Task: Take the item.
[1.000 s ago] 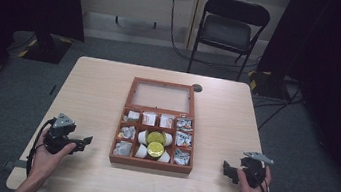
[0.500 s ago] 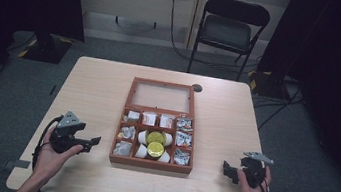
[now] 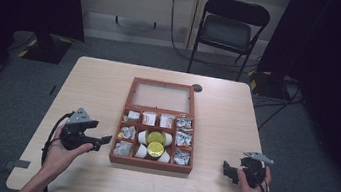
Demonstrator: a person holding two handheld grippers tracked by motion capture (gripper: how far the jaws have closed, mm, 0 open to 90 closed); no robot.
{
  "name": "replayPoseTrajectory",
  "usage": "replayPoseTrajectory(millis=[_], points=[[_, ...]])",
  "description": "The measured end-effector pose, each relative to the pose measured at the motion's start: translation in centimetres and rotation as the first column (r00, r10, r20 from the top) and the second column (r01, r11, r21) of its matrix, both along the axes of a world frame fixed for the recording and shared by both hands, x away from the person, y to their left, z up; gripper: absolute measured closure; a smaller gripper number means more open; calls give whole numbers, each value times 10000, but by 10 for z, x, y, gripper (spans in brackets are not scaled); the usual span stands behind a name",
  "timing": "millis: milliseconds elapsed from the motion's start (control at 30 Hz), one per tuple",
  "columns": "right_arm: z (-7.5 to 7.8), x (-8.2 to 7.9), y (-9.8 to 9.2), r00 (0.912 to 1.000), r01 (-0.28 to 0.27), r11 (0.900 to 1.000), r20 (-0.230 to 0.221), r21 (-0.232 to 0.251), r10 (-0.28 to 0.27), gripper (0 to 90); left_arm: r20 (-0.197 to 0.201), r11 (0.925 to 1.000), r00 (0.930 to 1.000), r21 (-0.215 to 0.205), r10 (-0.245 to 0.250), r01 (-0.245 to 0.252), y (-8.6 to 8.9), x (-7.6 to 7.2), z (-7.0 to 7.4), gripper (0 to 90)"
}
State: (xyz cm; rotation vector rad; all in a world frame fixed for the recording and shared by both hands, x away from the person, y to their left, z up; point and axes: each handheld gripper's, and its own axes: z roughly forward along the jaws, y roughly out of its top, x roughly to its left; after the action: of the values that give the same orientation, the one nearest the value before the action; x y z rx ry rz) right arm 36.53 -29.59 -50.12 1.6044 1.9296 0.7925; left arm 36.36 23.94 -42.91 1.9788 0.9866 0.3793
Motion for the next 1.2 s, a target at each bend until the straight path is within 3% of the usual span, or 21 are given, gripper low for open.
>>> replayPoseTrajectory(millis=[133, 500, 533, 633, 867, 1200], points=[[0, 0, 0, 10000, 6, 10000, -8, 9, -6, 0, 191, 9991, 9990, -102, -401, 403, -14, 4, 6, 208], [0, 0, 0, 10000, -5, 10000, 5, -29, 5, 0, 161, 9940, 9940, -94, -1084, 1086, -43, 11, 10, 218], [0, 0, 0, 10000, -6, 10000, 5, -31, 6, 0, 196, 9919, 9920, -219, -1249, 1253, -49, 12, 11, 226], [0, 0, 0, 10000, -5, 10000, 5, -29, 5, 0, 249, 9860, 9857, 71, -1667, 1666, -58, 13, 11, 254], [0, 0, 0, 10000, -7, 10000, 1, -29, 7, 0, 185, 9788, 9790, -222, -2032, 2035, -76, 22, 14, 286], [0, 0, 0, 10000, -15, 10000, 4, -27, 15, 0, -114, 9684, 9684, -115, -2492, 2491, -102, 29, 7, 317]])
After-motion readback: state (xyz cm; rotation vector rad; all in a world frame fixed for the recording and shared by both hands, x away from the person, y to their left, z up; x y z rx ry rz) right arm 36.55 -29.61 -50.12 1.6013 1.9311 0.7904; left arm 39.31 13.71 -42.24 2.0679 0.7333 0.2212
